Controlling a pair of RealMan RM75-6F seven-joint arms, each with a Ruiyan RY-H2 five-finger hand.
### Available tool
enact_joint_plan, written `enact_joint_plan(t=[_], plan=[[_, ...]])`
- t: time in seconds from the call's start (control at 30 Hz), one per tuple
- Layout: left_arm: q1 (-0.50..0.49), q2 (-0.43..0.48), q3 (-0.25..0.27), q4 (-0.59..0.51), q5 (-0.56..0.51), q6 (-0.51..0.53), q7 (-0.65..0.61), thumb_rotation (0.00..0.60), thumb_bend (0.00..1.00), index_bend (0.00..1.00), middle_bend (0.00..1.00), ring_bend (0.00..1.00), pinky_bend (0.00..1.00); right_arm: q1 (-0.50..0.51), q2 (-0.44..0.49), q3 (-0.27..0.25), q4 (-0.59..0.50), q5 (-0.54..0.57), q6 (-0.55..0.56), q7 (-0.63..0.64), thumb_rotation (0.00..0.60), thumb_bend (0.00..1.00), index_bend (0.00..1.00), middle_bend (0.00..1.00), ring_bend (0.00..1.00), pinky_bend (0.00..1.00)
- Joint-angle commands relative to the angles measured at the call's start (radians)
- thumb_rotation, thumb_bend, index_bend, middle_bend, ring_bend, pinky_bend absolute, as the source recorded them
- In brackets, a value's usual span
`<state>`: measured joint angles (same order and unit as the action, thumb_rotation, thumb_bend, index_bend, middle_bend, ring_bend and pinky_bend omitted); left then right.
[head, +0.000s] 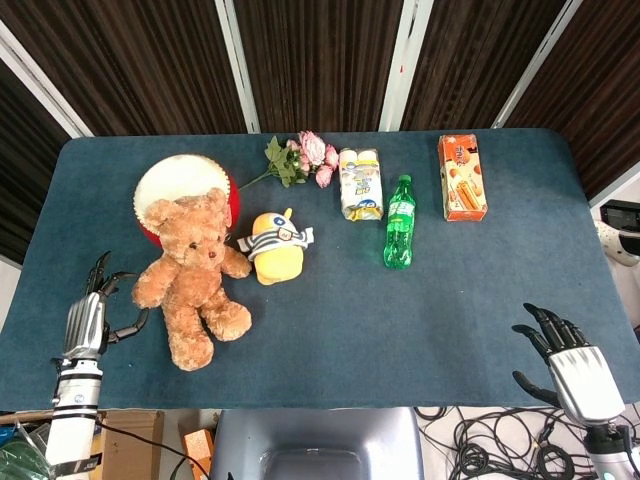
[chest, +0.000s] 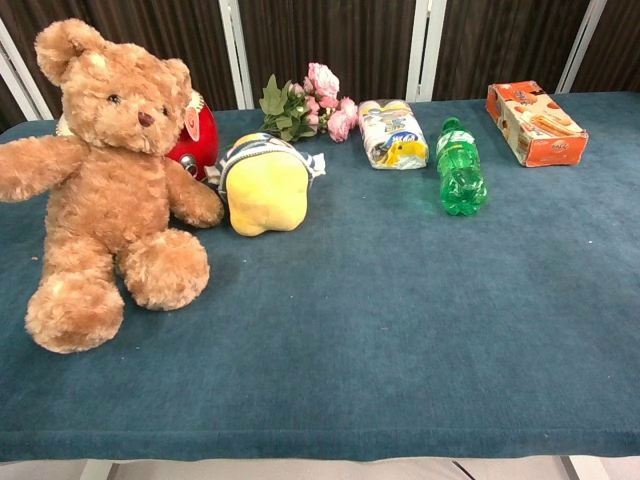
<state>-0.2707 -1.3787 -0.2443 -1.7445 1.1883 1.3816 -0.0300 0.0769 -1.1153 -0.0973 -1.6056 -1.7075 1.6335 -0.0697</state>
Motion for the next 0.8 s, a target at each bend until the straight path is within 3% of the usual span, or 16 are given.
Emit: enact_joint_plan(t=[0.03,0.27,0.8], plan=[[-0.009,-0.046,-0.024,0.042,-0.022,0.030,0.031,0.600,0.29,0.34,0.00,0.00,0.33,-0.003,0.000,0.002,0.001,-0.004,-0.004,0.003,0.600,0.12,0.32,0.11,0.13,0.25],[-0.018,-0.103,-0.041,0.089,-0.055,0.072,0.123,0.600,0.29,0.34,0.00,0.00,0.33,-0.010,0.005,0.011,-0.001,-0.014,-0.006,0.013,0.600,0.12,0.32,0.11,0.13,0.25],[-0.016,-0.049,-0.029,0.009,-0.097,-0.018,0.092,0.600,0.29,0.35,0.00,0.00,0.34,-0.016,-0.002,0.031,0.005,-0.016,-0.031,0.020,0.600,0.12,0.33,0.11,0.13,0.25]])
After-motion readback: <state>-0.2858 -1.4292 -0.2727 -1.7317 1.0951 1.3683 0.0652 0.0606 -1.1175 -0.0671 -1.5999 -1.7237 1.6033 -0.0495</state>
